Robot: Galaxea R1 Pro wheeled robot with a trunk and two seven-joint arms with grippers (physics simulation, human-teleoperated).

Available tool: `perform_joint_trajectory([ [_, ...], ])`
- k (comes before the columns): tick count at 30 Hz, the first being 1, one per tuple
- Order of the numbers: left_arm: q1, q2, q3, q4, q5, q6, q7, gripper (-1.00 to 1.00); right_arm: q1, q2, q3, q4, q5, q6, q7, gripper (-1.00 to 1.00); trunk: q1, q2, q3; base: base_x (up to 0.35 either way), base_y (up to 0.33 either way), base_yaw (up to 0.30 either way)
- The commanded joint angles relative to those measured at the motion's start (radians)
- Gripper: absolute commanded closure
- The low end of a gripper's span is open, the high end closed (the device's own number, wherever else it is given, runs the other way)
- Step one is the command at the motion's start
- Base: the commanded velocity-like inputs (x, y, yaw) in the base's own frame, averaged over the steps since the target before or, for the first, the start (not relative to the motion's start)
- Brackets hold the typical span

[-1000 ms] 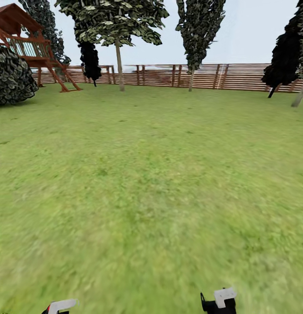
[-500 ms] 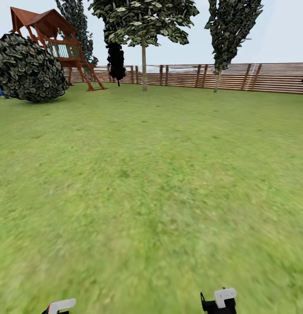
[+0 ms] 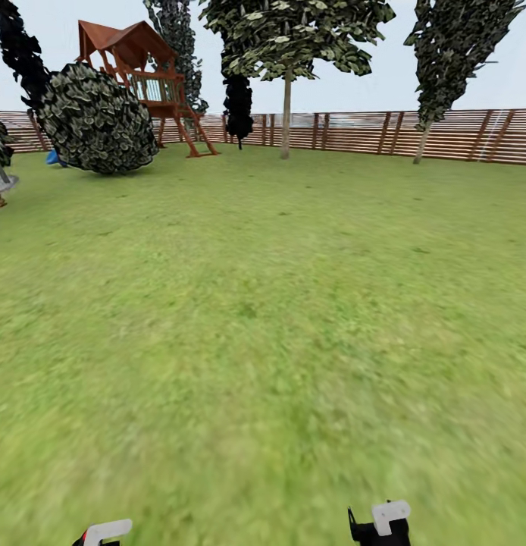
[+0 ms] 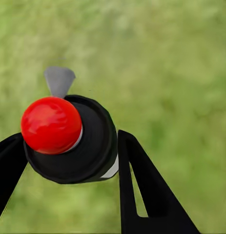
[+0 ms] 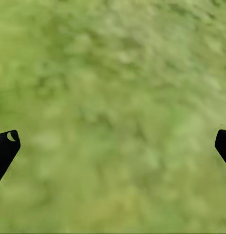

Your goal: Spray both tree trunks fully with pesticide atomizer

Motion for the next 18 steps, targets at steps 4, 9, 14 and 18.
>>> perform_joint_trajectory([
  [4,0.000,0.001,0.000,0.000,0.000,0.000,0.000,1.00,0.000,-0.001,0.000,0.000,0.000,0.000,0.001,-1.00,0.000,0.000,0.000,0.330,0.034,0.019],
  [9,0.000,0.003,0.000,0.000,0.000,0.000,0.000,1.00,0.000,-0.001,0.000,0.000,0.000,0.000,0.002,-1.00,0.000,0.000,0.000,0.337,0.003,-0.013],
  [14,0.000,0.003,0.000,0.000,0.000,0.000,0.000,1.00,0.000,-0.001,0.000,0.000,0.000,0.000,0.002,-1.00,0.000,0.000,0.000,0.338,0.049,-0.227],
  [18,0.000,0.003,0.000,0.000,0.000,0.000,0.001,1.00,0.000,-0.001,0.000,0.000,0.000,0.000,0.002,-1.00,0.000,0.000,0.000,0.338,0.096,-0.291],
])
